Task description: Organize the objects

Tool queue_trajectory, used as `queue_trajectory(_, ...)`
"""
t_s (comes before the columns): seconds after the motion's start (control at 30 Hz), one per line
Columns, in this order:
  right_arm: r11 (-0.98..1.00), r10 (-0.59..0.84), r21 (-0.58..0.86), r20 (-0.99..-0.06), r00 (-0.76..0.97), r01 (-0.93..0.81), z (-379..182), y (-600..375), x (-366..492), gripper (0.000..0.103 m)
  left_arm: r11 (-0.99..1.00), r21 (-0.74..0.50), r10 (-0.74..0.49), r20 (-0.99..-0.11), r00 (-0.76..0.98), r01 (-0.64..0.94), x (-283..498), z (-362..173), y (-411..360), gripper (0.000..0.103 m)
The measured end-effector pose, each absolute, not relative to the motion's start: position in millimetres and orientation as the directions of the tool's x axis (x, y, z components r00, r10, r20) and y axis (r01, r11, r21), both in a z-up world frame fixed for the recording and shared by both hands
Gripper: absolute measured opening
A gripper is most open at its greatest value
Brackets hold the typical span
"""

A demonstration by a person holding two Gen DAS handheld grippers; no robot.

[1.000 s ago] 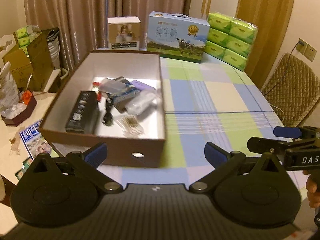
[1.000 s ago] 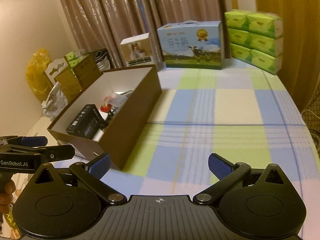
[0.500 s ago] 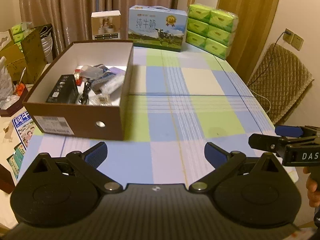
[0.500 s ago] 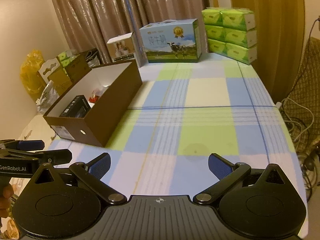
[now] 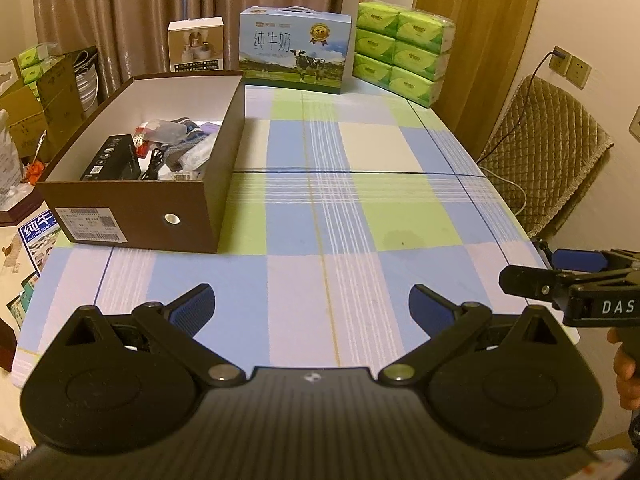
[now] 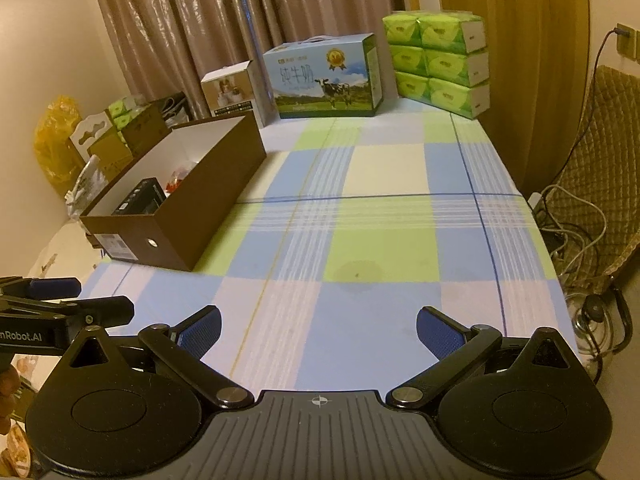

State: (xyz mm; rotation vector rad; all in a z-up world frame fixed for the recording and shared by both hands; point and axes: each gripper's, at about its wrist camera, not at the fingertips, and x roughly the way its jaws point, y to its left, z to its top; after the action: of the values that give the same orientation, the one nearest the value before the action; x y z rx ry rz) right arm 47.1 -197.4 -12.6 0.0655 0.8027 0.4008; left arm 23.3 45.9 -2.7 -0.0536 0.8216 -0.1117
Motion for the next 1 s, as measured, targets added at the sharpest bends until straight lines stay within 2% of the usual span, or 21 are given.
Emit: queue_trajectory(1.0,0.920,0.378,0.207,-0.697,0.609,-0.333,-19.8,-196.3,58.3,0.101,0.995,-0.083,-0.094,-0.733,0.674,0.049,31.5,-4.3,45.8,0.102)
